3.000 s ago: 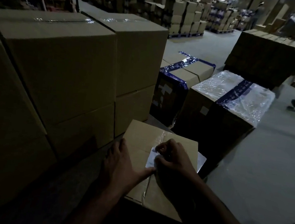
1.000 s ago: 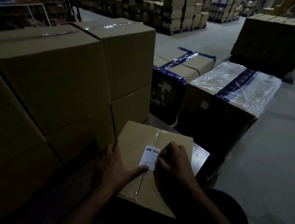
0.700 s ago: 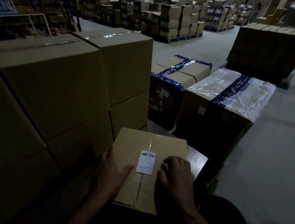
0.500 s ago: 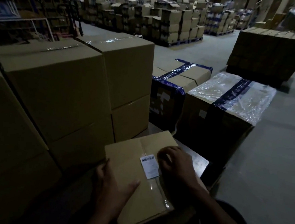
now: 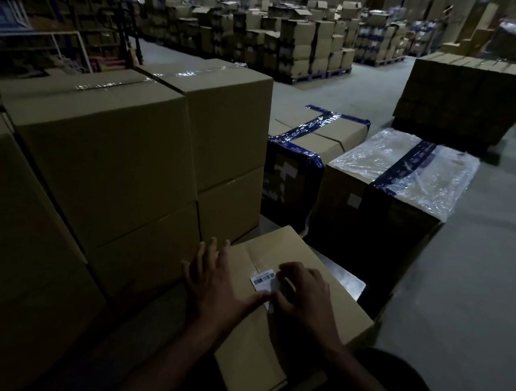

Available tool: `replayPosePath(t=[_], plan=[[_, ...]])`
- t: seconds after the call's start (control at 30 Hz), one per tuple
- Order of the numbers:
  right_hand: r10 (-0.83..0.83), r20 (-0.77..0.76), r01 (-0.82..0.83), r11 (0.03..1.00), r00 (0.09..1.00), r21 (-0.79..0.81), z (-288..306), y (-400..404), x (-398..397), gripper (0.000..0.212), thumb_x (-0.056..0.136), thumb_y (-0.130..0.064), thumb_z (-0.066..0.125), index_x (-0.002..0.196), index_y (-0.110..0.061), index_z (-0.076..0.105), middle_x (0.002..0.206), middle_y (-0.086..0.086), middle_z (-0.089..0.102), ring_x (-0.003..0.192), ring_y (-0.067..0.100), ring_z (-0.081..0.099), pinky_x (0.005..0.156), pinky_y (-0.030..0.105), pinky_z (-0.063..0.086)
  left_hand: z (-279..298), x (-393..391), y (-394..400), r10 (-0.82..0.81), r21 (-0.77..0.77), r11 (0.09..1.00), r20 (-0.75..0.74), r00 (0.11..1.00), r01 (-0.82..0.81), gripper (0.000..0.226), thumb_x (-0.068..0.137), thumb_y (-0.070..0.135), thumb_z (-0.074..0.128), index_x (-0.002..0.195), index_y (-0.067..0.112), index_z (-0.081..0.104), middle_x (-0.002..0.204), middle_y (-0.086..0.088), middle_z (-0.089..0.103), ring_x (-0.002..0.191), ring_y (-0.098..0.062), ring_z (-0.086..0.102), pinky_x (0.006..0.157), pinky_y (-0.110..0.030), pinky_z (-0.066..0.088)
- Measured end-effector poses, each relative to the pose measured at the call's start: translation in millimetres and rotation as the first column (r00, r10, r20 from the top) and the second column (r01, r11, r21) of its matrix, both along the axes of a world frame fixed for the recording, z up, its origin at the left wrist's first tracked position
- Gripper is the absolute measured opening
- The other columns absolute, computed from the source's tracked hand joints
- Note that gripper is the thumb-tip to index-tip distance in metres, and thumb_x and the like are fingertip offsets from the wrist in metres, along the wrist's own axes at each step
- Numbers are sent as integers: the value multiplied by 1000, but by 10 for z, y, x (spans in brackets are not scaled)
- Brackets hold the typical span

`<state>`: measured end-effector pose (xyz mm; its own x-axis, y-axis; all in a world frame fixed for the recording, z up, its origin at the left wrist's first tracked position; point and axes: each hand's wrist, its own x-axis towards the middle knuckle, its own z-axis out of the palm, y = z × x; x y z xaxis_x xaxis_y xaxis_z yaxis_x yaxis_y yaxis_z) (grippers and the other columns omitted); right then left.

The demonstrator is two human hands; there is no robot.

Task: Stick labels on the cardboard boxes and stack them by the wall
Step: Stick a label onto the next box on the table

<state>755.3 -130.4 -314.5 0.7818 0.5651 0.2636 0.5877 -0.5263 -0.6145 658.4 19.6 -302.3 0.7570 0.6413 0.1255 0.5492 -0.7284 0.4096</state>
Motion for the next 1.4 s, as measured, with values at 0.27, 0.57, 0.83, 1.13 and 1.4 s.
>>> replayPosePath(t=[0.27, 0.57, 0.83, 1.13, 1.4], plan=[[31, -125, -26, 999, 992, 41, -37, -4, 70, 30, 79, -24, 71, 104, -33, 55, 103, -7, 62, 97, 2, 57, 83, 17, 47, -109, 13, 45, 25, 91, 996, -67, 997, -19, 146, 40, 109, 0, 155, 23, 26, 165, 0, 23, 153, -17, 9, 122, -52, -6], [33, -133, -27, 999, 991, 47, 3, 6, 63, 25, 72, -36, 65, 93, -37, 52, 98, -8, 59, 97, 12, 59, 83, 36, 55, -132, -9, 50, 18, 91, 996, -30, 999, -15, 141, 45, 110, 9, 153, 22, 31, 164, 0, 26, 153, -17, 13, 123, -52, -5], [-13, -162, 24, 997, 987, 66, -64, -45, 8, 27, 79, -19, 74, 97, -29, 57, 103, -5, 59, 102, 10, 55, 85, 24, 52, -163, -11, 69, 26, 96, 995, 0, 1000, -26, 138, 45, 109, 13, 151, 24, 34, 163, 0, 28, 152, -17, 15, 122, -52, -5], [-41, -175, 57, 994, 984, 90, -38, -76, -14, 22, 79, -6, 70, 88, -19, 55, 98, -3, 62, 93, 3, 54, 72, 5, 41, -170, 0, 63, 38, 97, 995, 10, 999, -39, 128, 50, 106, 32, 149, 25, 37, 161, 1, 31, 151, -16, 17, 123, -51, -6], [-39, -147, 53, 995, 988, 89, -84, -115, -26, 20, 79, -8, 67, 88, -19, 52, 100, 1, 59, 93, 12, 53, 72, 12, 43, -182, 1, 73, 36, 95, 995, 24, 999, -38, 127, 50, 106, 33, 148, 24, 38, 160, 2, 32, 150, -15, 19, 122, -53, -4]])
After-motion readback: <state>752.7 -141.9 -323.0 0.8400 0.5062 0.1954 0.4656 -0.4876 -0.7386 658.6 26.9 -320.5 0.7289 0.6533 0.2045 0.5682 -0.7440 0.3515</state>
